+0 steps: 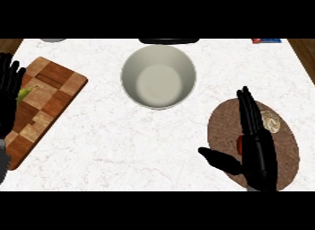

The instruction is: Pick the bell pepper from the placemat and place it in the bowl

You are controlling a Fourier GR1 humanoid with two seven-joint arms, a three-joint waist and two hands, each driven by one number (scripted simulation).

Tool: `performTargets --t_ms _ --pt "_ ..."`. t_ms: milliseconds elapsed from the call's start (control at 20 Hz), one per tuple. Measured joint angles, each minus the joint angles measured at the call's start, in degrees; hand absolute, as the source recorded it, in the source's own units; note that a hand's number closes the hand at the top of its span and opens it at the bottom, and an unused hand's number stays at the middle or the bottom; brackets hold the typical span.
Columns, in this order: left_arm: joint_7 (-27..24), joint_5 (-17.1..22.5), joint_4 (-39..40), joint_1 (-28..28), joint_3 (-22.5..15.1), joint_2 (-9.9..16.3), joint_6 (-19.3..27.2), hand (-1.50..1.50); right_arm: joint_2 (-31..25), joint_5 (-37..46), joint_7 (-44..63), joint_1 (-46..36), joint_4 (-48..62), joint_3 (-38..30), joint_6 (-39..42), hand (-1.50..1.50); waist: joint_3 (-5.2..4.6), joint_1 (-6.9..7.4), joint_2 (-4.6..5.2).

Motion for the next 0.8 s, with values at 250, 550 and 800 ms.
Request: performTargets --t_ms 250,550,800 --pt "-0.52 0.21 0.58 0.42 0.70 0.12 -0.82 0.00 -3.88 6.63 15.95 1.62 -10.52 -0.50 14.02 -1.50 -0.07 -0.20 -0.03" --pt "-0.16 -0.14 0.61 -0.24 0.57 -0.20 -0.84 0.00 -7.47 4.99 31.87 2.86 -20.37 1.44 35.56 -1.50 -0.06 0.15 0.18" --pt "-0.05 -0.02 1.51 -1.62 0.98 -0.35 -1.62 0.00 -8.66 -2.07 39.53 1.46 -26.35 0.06 49.67 -1.50 0.03 0.76 0.46"
